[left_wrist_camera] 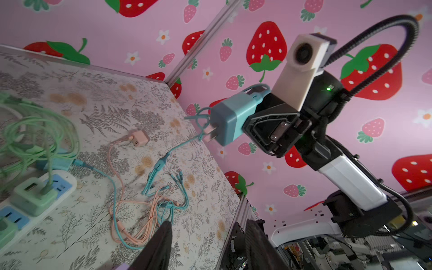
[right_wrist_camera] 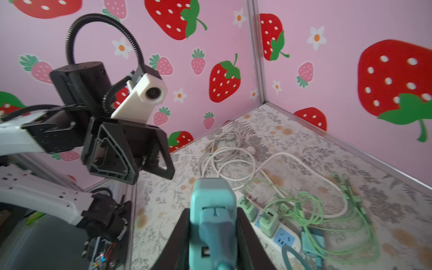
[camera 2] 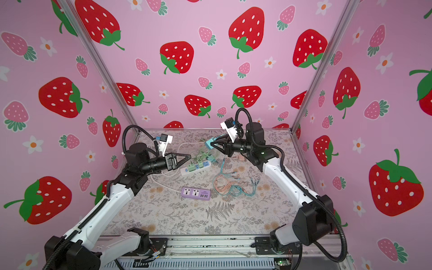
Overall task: Insert plugs into power strip
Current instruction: Rotate the socket at the top-center of the table.
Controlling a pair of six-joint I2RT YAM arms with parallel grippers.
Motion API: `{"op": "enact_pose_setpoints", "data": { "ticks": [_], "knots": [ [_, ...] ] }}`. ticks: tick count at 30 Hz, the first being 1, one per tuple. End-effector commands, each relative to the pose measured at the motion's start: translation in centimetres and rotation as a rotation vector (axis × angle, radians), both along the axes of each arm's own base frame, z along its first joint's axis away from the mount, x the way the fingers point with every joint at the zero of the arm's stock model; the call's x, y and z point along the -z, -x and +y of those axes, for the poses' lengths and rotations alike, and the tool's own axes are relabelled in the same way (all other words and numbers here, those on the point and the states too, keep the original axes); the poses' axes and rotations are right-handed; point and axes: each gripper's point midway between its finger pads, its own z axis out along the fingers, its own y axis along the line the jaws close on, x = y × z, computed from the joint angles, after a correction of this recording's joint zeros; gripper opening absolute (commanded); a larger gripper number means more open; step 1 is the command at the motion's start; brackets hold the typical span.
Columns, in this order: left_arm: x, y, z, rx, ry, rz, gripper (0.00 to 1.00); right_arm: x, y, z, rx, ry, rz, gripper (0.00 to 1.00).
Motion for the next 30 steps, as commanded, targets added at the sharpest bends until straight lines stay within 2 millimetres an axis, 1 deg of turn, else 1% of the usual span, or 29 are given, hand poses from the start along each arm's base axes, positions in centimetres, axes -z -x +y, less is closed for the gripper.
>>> {"op": "enact_pose_setpoints", "data": {
  "ticks": [1, 5, 6, 9, 13, 16, 21, 26, 27, 29, 30],
  "knots": [
    [3.6, -1.1, 2.7, -0.159, -0.095, 0.098, 0.55, 0.8, -3.4, -0.6, 0.089, 0.172, -0.146, 0.0],
    [6.8, -1.8, 5.9, -0.321, -0.197, 0.195, 0.56, -0.2, -7.1, -0.3, 0.157, 0.267, -0.252, 0.0],
    [7.5, -1.9, 6.6, -0.353, -0.213, 0.219, 0.57, -0.1, -7.9, -0.3, 0.173, 0.297, -0.271, 0.0],
    [9.2, -2.2, 7.8, -0.399, -0.218, 0.273, 0.57, -0.9, -10.7, -0.5, 0.243, 0.36, -0.342, 0.0],
    [10.4, -2.4, 8.3, -0.415, -0.199, 0.309, 0.57, -2.4, -12.7, 0.0, 0.269, 0.387, -0.392, 0.0],
    [11.4, -2.5, 8.5, -0.422, -0.207, 0.335, 0.57, -4.0, -13.6, 0.3, 0.282, 0.386, -0.43, 0.0],
    [12.8, -2.8, 9.0, -0.436, -0.212, 0.373, 0.57, -6.7, -14.8, -0.3, 0.338, 0.346, -0.485, 0.0],
    [13.7, -2.8, 9.2, -0.437, -0.21, 0.393, 0.57, -9.1, -14.6, -1.5, 0.344, 0.211, -0.467, 0.0],
    [13.8, -2.8, 9.2, -0.437, -0.209, 0.399, 0.57, -10.2, -14.3, -1.8, 0.346, 0.166, -0.488, 0.0],
    [14.0, -2.9, 9.3, -0.441, -0.211, 0.406, 0.58, -10.5, -13.8, -2.2, 0.338, 0.134, -0.511, 0.0],
    [14.2, -3.0, 9.5, -0.447, -0.212, 0.412, 0.58, -10.3, -13.7, -2.3, 0.337, 0.138, -0.525, 0.0]
  ]
}}
